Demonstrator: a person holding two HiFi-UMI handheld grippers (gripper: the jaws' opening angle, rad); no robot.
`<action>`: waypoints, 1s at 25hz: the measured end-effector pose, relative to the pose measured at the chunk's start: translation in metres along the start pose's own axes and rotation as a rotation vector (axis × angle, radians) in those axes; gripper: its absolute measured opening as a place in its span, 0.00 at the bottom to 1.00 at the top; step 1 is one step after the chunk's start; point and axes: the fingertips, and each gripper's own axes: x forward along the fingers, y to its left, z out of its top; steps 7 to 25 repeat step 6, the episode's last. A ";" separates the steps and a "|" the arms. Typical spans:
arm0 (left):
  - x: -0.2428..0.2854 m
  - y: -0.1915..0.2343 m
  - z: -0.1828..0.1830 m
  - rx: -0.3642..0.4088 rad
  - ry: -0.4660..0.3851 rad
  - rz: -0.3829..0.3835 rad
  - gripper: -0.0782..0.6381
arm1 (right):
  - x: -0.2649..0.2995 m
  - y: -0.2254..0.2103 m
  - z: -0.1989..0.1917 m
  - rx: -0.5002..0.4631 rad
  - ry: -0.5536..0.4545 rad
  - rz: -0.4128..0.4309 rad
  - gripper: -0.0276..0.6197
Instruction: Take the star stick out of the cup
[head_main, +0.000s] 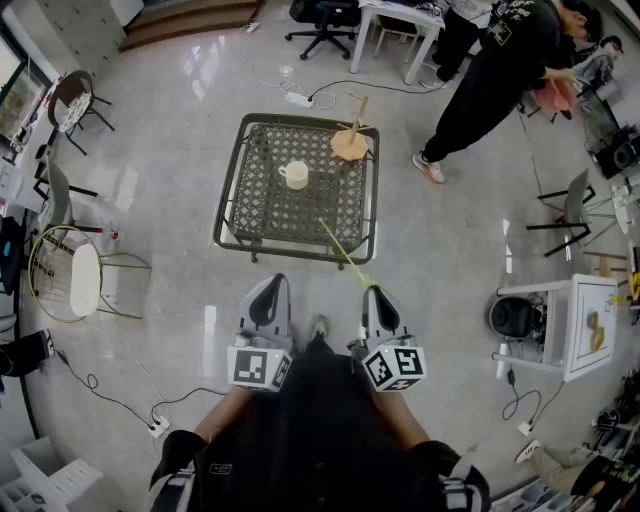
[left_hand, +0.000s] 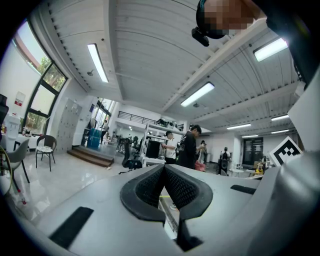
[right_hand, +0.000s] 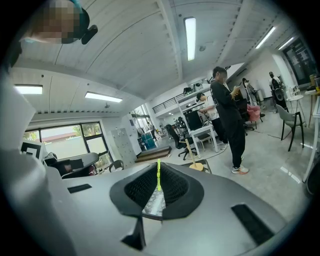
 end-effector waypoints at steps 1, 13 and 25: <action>0.000 0.000 0.000 0.000 0.000 0.001 0.13 | 0.000 0.000 0.000 -0.001 0.001 0.000 0.07; 0.003 -0.001 -0.003 0.000 0.003 0.002 0.13 | 0.003 -0.003 0.000 -0.010 -0.002 0.003 0.07; 0.003 -0.001 -0.003 0.000 0.003 0.002 0.13 | 0.003 -0.003 0.000 -0.010 -0.002 0.003 0.07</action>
